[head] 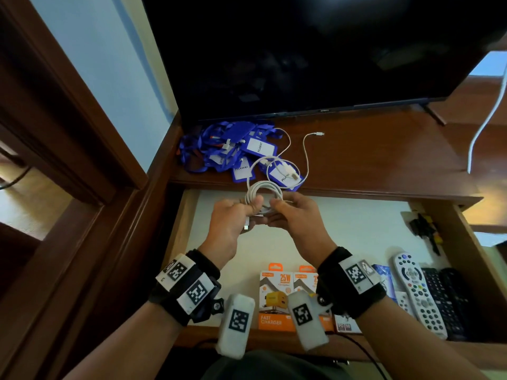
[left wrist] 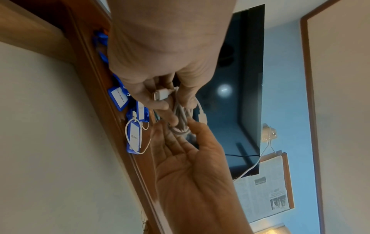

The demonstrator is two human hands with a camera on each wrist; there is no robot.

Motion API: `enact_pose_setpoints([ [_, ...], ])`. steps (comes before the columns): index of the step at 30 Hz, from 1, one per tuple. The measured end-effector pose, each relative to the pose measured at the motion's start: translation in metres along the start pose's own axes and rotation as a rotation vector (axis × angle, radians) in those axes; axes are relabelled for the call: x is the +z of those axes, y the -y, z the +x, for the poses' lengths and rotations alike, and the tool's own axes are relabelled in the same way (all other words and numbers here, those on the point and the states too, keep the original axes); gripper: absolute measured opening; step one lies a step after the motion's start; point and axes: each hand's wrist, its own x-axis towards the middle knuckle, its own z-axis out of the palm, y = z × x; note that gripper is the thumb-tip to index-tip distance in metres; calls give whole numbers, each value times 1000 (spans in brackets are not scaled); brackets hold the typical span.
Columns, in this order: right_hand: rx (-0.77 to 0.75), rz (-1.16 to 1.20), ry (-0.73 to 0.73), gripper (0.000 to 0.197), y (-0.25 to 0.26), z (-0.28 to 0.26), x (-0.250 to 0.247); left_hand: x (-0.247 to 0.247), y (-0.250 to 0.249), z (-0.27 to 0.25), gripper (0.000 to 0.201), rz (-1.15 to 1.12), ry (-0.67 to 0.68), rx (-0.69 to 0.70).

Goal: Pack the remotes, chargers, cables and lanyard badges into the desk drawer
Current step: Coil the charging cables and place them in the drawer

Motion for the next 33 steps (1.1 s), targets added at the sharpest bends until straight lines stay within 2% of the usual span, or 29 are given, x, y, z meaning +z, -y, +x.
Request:
enact_pose_setpoints([
  [6, -9, 57, 46, 16, 1, 0, 4, 0, -2, 8, 17, 24, 1, -21],
  [13, -24, 80, 84, 23, -1, 3, 4, 1, 2, 11, 7, 142, -37, 92],
  [15, -27, 94, 107, 23, -2, 4, 3, 0, 3, 12, 3, 113, -45, 103],
  [21, -3, 136, 213, 20, -2, 3, -3, -7, -4, 12, 20, -51, 145, 34],
  [24, -5, 198, 241, 15, -2, 0, -5, -10, -6, 12, 23, -70, 183, 35],
  [27, -6, 222, 195, 25, -1, -2, -6, -9, -6, 12, 19, -68, 243, 57],
  [30, -5, 183, 108, 18, 1, -4, -4, -7, -3, 11, 17, -86, 304, 74],
  [33, 62, 155, 26, 20, 2, -2, -1, -4, 0, 9, 22, -98, 366, 99],
])
